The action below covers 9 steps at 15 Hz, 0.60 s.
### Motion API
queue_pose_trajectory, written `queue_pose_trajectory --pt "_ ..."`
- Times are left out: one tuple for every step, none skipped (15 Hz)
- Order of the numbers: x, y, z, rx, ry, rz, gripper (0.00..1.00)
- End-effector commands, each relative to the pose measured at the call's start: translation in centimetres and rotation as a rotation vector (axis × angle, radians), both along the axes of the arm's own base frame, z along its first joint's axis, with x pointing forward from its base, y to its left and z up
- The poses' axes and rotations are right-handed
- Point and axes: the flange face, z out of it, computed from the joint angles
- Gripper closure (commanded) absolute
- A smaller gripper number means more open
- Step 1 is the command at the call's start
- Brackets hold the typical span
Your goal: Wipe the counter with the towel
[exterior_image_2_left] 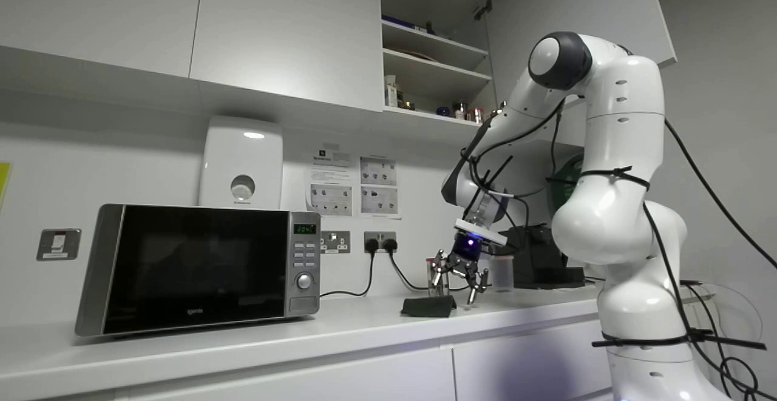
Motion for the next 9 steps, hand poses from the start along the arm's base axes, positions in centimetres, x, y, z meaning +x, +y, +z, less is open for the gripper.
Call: queue_pose_trajectory --pt "-0.1 1.0 0.1 0.032 -0.010 -0.028 0.00" --pt "-0.1 1.3 0.1 0.040 -0.011 -0.026 0.00" --pt "-0.1 1.7 0.1 0.047 -0.009 -0.026 0.00" --pt "-0.1 2.0 0.0 0.054 -0.007 -0.024 0.00" --pt "-0.1 2.3 0.0 0.060 -0.006 -0.022 0.00" --pt "-0.1 2.6 0.0 0.065 -0.005 -0.021 0.00" --pt "-0.1 2.9 0.0 0.070 -0.005 -0.018 0.00" --pt "-0.1 3.1 0.0 0.074 -0.004 -0.017 0.00" --pt "-0.2 3.3 -0.1 0.079 -0.002 -0.015 0.00"
